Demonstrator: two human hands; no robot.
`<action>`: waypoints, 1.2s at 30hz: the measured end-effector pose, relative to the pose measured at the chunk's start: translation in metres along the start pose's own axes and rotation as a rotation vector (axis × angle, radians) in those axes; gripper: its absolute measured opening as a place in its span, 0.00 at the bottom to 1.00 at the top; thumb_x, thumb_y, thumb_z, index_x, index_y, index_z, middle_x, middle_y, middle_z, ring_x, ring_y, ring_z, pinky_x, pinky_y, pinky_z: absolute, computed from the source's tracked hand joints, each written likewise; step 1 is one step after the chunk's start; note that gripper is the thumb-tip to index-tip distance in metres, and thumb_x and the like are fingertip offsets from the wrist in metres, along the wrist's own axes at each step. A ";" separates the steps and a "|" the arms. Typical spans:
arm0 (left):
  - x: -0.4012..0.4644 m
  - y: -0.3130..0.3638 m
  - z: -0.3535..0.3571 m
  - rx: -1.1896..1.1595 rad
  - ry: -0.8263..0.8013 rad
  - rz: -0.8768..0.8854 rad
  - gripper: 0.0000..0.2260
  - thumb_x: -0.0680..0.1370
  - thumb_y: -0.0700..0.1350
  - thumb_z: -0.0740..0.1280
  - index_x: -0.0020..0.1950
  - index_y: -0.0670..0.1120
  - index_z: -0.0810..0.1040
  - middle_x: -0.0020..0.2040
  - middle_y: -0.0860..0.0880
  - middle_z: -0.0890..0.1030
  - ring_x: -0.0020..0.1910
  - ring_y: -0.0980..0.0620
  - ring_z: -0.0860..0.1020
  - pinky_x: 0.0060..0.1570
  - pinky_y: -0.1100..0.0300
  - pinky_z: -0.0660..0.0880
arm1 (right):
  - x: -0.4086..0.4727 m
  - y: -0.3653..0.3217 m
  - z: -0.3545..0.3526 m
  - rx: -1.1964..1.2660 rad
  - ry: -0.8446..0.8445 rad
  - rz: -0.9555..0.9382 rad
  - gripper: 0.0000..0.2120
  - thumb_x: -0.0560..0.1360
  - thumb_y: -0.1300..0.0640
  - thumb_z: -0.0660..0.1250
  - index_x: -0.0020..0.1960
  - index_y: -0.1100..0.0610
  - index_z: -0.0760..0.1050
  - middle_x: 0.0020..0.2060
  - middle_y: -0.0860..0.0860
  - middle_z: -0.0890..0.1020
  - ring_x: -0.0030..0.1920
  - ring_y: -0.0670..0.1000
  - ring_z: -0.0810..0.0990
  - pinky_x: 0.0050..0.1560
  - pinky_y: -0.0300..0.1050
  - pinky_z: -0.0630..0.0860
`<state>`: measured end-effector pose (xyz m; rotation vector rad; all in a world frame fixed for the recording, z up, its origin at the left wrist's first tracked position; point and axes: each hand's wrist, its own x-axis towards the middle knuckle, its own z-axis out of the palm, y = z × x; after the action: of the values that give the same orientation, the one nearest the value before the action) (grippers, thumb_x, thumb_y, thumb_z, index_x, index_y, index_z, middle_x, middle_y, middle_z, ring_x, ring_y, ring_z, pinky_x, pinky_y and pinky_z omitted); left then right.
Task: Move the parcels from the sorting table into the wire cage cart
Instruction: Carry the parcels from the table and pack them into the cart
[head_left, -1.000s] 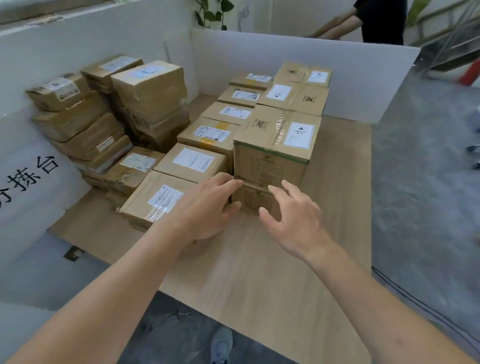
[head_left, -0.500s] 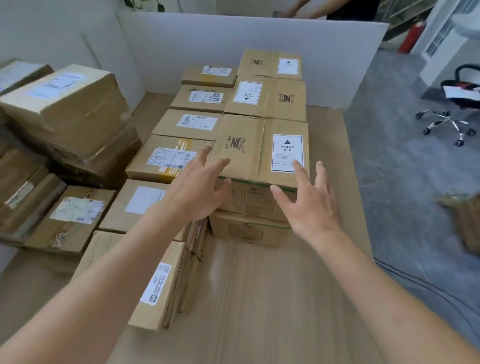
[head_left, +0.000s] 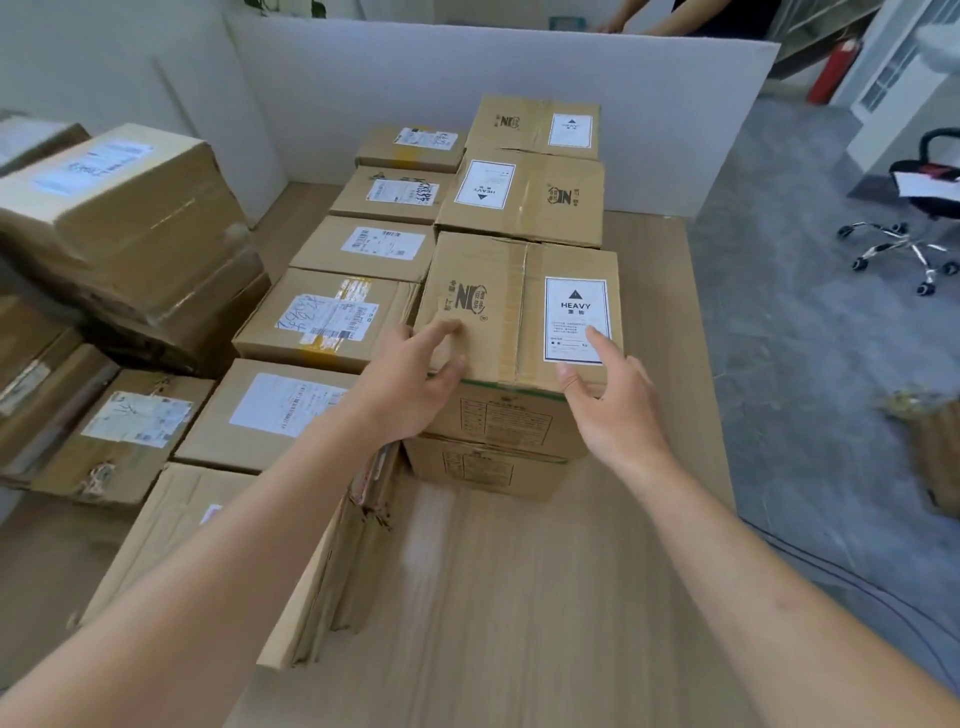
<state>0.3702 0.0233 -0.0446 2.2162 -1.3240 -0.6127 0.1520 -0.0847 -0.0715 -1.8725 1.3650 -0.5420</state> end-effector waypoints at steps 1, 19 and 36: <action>-0.008 0.005 0.003 -0.004 0.013 -0.005 0.24 0.84 0.57 0.62 0.80 0.59 0.63 0.68 0.47 0.68 0.58 0.50 0.70 0.59 0.56 0.71 | -0.004 0.004 -0.005 0.009 0.005 -0.018 0.29 0.81 0.38 0.63 0.81 0.38 0.60 0.73 0.50 0.69 0.72 0.52 0.71 0.69 0.54 0.70; -0.248 0.106 0.038 -0.139 0.482 -0.240 0.26 0.80 0.60 0.68 0.78 0.63 0.66 0.63 0.50 0.66 0.59 0.51 0.72 0.52 0.62 0.73 | -0.126 0.019 -0.100 0.048 -0.041 -0.512 0.26 0.79 0.41 0.66 0.76 0.38 0.68 0.60 0.44 0.73 0.54 0.42 0.71 0.50 0.45 0.73; -0.494 0.047 0.033 -0.160 0.804 -0.479 0.28 0.81 0.54 0.69 0.80 0.57 0.65 0.67 0.52 0.66 0.66 0.53 0.69 0.66 0.59 0.73 | -0.304 -0.036 -0.013 0.110 -0.356 -0.855 0.26 0.79 0.42 0.68 0.76 0.40 0.69 0.66 0.47 0.75 0.62 0.48 0.76 0.53 0.52 0.79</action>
<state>0.1057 0.4387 0.0220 2.2649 -0.3341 0.0537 0.0609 0.2008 -0.0092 -2.2741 0.2550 -0.6274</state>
